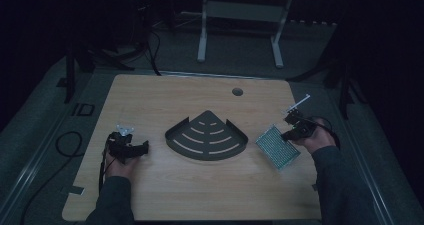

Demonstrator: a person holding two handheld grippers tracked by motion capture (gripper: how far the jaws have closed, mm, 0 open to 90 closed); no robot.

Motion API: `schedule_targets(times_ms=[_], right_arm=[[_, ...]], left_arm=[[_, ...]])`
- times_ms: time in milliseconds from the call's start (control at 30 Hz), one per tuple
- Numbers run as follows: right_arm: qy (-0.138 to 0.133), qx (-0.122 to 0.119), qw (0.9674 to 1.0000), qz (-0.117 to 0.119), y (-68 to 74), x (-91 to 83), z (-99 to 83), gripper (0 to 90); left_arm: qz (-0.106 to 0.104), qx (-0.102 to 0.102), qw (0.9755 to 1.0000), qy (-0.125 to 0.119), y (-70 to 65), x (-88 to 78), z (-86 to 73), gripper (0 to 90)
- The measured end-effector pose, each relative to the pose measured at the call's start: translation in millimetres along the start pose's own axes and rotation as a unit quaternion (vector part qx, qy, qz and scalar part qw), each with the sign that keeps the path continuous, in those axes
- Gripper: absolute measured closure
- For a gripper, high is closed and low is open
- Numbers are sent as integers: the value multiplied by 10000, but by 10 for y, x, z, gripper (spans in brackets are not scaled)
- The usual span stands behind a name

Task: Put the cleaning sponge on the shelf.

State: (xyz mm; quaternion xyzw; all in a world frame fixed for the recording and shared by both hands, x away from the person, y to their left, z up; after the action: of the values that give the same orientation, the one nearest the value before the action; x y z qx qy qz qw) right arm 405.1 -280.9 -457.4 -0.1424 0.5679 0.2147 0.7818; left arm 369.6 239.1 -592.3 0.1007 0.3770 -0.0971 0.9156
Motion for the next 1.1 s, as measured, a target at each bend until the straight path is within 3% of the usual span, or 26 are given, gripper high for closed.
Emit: schedule_targets(times_ms=[667,1100], right_arm=[[-227,15,9997,17,18,-183,270,897],[-374,-163,9991,78,214,-199,572,897]], left_arm=[[-2,-4,10000,-10,-1,2,2,115],[-9,6,10000,-12,-2,5,5,115]])
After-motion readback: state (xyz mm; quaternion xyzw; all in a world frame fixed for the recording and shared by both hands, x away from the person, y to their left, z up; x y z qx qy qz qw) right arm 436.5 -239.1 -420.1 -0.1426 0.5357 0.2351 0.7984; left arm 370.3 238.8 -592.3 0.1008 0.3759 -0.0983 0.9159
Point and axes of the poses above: each handheld gripper's, and its own axes: x roughly forward along the jaws, z roughly out of its top, y roughly to its left, the point moved 4 cm from there along x, roughly forward along the jaws, and after that the axes turned 10 degrees about x, right-handed, at the moved point
